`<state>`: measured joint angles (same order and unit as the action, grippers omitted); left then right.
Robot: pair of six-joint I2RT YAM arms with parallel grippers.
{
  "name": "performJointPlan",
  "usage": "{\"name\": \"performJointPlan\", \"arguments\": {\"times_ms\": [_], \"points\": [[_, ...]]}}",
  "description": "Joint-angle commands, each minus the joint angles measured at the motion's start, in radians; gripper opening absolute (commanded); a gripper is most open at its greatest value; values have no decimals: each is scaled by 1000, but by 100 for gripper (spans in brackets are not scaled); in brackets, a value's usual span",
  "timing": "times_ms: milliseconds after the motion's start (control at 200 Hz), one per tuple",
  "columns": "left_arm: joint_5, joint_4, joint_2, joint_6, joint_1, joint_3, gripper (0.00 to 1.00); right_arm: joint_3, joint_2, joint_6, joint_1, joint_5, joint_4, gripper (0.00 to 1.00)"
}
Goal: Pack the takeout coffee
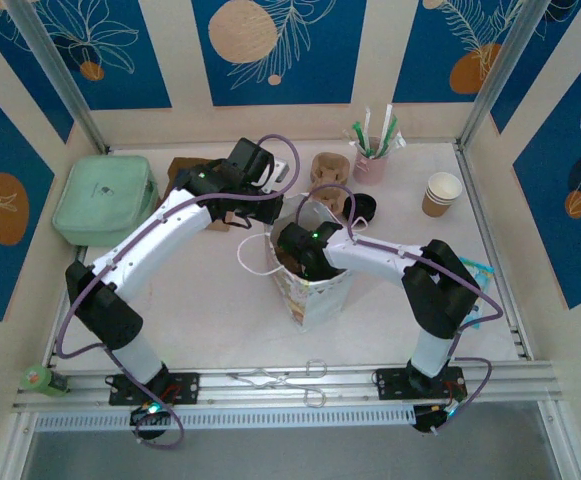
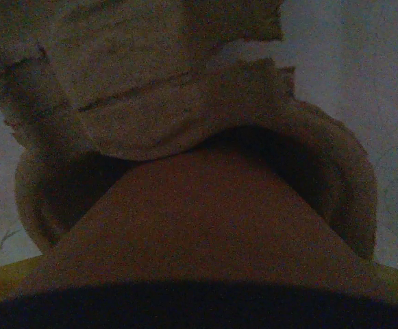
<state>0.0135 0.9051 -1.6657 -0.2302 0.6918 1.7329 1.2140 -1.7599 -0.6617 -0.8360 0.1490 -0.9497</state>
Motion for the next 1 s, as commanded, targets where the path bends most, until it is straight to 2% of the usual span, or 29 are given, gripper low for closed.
{"name": "performJointPlan", "arguments": {"times_ms": [0, 405, 750, 915, 955, 995], "points": [[3, -24, 13, -8, 9, 14, 12, -65, -61, 2, 10, -21, 79, 35], [5, -22, 3, -4, 9, 14, 12, -103, -78, -10, 9, 2, 129, 35], [-6, -17, 1, -2, 9, 11, 12, -136, -124, -22, 3, -3, 177, 40], [-7, -17, 2, -1, 9, 10, 12, -149, -139, -33, 2, 1, 202, 46], [-7, -16, 3, -2, 9, 9, 12, -152, -140, -36, 2, 1, 208, 51], [-7, -15, 3, -3, 9, 8, 12, -154, -144, -38, -1, 3, 213, 60]]}}
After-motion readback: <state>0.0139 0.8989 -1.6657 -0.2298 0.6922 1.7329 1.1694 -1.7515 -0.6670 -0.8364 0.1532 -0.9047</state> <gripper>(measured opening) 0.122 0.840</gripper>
